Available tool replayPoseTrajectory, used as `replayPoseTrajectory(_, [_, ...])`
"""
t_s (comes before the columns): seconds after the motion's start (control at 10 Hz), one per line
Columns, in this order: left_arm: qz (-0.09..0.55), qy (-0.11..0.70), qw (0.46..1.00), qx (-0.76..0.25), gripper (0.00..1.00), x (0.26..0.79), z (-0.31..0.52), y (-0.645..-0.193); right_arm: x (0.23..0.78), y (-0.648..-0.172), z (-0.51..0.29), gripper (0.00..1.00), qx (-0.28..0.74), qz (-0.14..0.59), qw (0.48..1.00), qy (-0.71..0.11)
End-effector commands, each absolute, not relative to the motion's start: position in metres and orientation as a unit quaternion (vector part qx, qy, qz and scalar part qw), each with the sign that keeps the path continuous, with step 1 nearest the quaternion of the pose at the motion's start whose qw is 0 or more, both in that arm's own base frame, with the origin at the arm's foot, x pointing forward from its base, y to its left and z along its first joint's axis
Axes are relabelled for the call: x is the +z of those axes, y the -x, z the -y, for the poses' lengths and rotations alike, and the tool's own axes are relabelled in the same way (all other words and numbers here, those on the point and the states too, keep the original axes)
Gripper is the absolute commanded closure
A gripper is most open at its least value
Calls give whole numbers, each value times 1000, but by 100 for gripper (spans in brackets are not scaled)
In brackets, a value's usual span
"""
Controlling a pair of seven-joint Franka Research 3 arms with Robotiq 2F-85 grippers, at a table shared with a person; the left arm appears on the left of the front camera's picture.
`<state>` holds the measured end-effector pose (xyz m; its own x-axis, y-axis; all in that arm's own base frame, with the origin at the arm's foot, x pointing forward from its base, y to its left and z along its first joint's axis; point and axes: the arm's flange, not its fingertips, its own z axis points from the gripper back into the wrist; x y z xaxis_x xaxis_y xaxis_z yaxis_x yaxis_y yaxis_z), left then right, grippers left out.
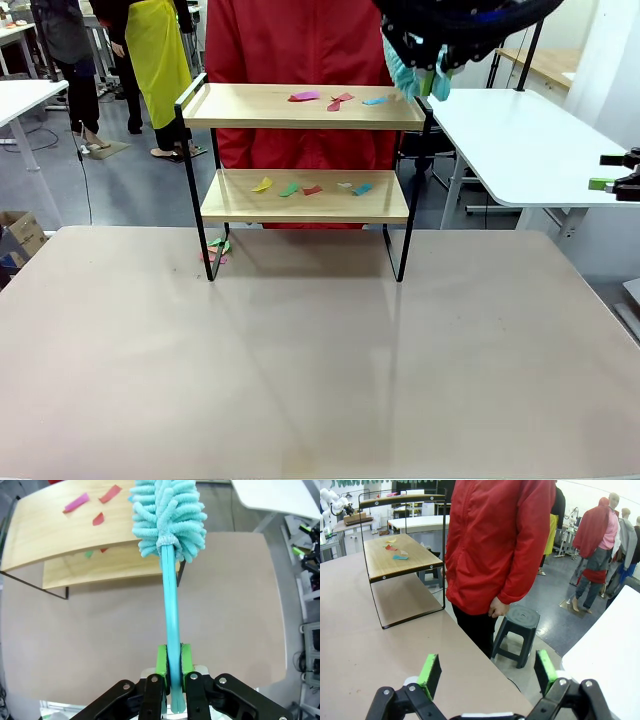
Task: Clean the shelf.
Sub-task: Clean the specific section of the Shelf indicated by the human with the Duster.
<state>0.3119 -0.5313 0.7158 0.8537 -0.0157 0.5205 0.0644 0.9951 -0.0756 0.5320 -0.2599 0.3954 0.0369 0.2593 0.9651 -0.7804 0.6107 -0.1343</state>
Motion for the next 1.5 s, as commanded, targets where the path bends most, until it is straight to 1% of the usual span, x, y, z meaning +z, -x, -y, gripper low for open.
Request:
replayPoseTrajectory(0.0, [265, 52, 963, -2, 87, 708, 535, -312, 401, -533, 258, 0, 377, 573, 692, -224])
replayPoseTrajectory(0.2, [244, 44, 969, 2, 87, 686, 542, -317, 401, -533, 258, 0, 377, 573, 692, -224])
replayPoseTrajectory(0.3, [235, 46, 971, 7, 87, 680, 542, -319, 401, -533, 258, 0, 377, 573, 692, -224])
replayPoseTrajectory(0.4, [216, 47, 975, 24, 87, 677, 539, -322, 401, -533, 258, 0, 377, 573, 692, -224])
replayPoseTrajectory(0.5, [196, 48, 979, 20, 87, 678, 536, -325, 401, -533, 258, 0, 377, 573, 692, -224])
replayPoseTrajectory(0.6, [233, 35, 972, 1, 87, 675, 544, -324, 401, -533, 258, 0, 377, 573, 692, -224])
replayPoseTrajectory(0.7, [233, 35, 972, 1, 87, 675, 544, -324, 401, -533, 258, 0, 377, 573, 692, -224])
replayPoseTrajectory(0.8, [218, 40, 975, 6, 87, 672, 544, -327, 401, -533, 258, 0, 377, 573, 692, -224])
replayPoseTrajectory(1.0, [191, 21, 981, 13, 87, 677, 525, -337, 401, -533, 258, 0, 377, 573, 692, -224])
replayPoseTrajectory(1.2, [182, -13, 983, 20, 87, 683, 500, -348, 401, -533, 258, 0, 377, 573, 692, -224])
replayPoseTrajectory(1.4, [163, -27, 986, 15, 87, 687, 474, -358, 401, -533, 258, 0, 377, 573, 692, -224])
